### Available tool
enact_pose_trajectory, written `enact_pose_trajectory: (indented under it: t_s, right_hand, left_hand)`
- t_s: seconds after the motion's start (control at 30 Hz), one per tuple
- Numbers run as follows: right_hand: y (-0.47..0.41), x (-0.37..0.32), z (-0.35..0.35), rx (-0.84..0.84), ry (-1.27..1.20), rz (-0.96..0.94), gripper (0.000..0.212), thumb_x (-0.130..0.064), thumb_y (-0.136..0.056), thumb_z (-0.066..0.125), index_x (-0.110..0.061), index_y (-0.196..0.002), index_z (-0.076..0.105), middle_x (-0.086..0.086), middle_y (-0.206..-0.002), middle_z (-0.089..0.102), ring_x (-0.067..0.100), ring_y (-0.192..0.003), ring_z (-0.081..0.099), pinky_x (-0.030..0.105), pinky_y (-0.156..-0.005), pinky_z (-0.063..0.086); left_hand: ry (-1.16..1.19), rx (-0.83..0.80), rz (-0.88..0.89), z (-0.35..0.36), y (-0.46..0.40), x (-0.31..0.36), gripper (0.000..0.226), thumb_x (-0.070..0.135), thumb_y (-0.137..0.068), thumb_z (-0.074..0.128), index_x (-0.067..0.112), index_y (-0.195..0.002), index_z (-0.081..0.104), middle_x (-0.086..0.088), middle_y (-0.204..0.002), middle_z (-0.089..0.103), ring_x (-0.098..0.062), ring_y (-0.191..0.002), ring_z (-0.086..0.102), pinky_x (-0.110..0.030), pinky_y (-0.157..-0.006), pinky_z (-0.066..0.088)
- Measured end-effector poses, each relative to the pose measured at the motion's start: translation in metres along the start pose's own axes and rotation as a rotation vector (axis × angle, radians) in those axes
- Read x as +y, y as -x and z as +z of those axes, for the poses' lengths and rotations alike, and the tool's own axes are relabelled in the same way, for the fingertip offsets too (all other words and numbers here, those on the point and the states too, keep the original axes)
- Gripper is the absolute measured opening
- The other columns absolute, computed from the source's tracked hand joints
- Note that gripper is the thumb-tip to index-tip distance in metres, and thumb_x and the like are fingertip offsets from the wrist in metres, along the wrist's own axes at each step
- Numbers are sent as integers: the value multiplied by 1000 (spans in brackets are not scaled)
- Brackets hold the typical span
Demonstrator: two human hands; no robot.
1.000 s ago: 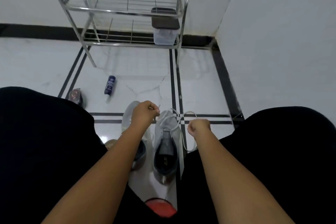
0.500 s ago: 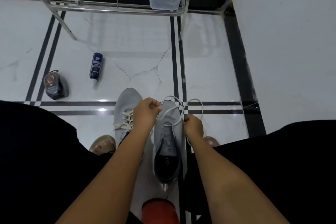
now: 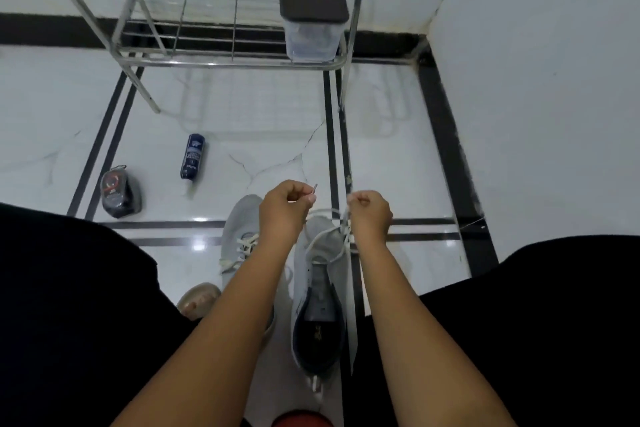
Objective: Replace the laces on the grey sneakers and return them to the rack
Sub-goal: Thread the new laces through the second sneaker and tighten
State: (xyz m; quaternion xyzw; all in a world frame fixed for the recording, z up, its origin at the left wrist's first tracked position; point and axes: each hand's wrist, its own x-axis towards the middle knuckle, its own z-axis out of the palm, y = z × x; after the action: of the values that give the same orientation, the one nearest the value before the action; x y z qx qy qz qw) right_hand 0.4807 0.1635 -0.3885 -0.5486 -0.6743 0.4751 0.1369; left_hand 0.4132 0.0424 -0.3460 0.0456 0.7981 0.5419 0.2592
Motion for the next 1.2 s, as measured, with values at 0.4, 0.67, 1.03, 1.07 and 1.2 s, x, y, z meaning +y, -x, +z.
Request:
enact_pose_trajectory:
  t_s: [0.4,0.67,1.03,1.07,1.2]
  right_hand:
    - [102,-198,-156,-259,-329,-638,12,-8,-88,67,-20,-85,65,1,-80,67,13,-78,66,24,-75,58]
    - [147,-228,-203,-260,-370,-722,7,-13,-87,69,-20,-87,69,-1,-83,68,15,-79,70,30,-80,58]
    - [176,-242,-223,-357,-454,-733,6,-10,-84,72,-9,-90,72,6,-88,69,11,-75,71,23,-74,57]
    - [176,-242,-223,-359,-460,-731,6,-10,-85,72,-9,-91,72,6,-89,69,11,-75,71,22,-74,57]
    - [176,-242,-223,-375,-478,-720,5,-8,-86,69,-9,-92,71,9,-90,71,12,-74,71,22,-73,58]
  left_hand:
    - [368,-19,530,-44,85,184,30,3,-82,72,15,-102,53,4,-76,67,2,-70,65,-9,-69,50]
    - [448,-81,622,-68,139,228,30,3,-81,72,15,-101,53,-5,-83,71,0,-72,67,-5,-60,46]
    - [452,-94,673,-83,170,255,34,6,-78,76,19,-101,54,-7,-85,75,-19,-82,72,-14,-64,50]
    - [445,-90,673,-83,171,256,35,7,-77,77,19,-102,55,-7,-85,75,-20,-82,72,-16,-65,51]
    - [417,-87,676,-82,172,255,39,8,-76,78,21,-106,56,-8,-85,75,-23,-86,72,-27,-79,55]
